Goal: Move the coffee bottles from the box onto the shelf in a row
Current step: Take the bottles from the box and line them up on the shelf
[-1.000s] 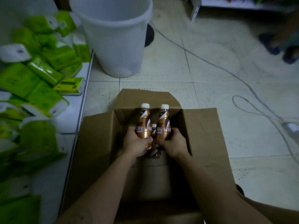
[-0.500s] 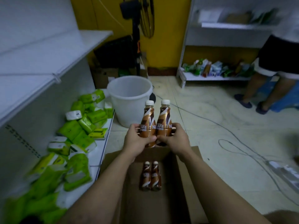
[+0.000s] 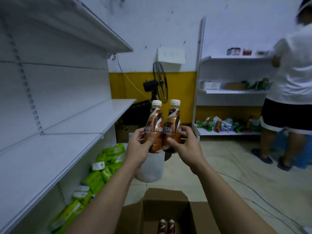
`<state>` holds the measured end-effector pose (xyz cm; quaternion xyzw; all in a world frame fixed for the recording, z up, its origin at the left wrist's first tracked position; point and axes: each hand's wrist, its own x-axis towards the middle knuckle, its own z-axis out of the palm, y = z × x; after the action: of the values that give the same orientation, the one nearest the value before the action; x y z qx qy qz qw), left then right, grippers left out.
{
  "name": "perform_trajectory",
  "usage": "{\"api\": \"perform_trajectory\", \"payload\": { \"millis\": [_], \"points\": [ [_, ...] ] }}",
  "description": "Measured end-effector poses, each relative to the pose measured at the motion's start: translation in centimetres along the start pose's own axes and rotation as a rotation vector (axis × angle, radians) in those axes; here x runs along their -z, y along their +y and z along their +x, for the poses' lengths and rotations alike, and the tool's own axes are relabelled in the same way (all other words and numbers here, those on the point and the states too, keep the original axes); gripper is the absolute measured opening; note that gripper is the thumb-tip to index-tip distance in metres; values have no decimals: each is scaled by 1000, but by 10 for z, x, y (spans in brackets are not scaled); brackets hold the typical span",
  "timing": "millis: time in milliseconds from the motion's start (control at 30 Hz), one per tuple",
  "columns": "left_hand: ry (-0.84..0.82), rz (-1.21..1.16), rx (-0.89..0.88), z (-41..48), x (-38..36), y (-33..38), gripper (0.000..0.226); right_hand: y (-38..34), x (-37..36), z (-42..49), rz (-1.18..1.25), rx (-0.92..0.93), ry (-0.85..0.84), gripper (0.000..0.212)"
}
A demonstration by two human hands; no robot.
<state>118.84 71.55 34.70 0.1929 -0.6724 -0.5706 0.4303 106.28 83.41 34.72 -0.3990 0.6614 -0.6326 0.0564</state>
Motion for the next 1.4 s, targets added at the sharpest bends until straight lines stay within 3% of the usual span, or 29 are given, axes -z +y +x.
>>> {"api": "perform_trajectory", "payload": {
  "millis": [133,333,500,667,1100,1233,1400],
  "points": [
    [42,-37,-55,-9,25,38,35,-37,-10,0,48,56,-13,57],
    [160,116,-122,-25,101,103,49,-103,-68,4,98,158,-125,56],
    [261,344,-86,-46,184,133,88,-136,-146,0,155,166,-295,56],
    [352,511,-19,-74,254,135,72,-142,-227,-19,200,168,-476,56],
    [548,770,298,-108,354,105,77,-120,-357,-62,182,75,-785,61],
    [557,787,220,-92,373,142,95,-120,-367,-63,146,123,-798,61],
    [328,1115,238,-71,382,181,54,-118,-367,-64,99,181,-801,61]
  ]
}}
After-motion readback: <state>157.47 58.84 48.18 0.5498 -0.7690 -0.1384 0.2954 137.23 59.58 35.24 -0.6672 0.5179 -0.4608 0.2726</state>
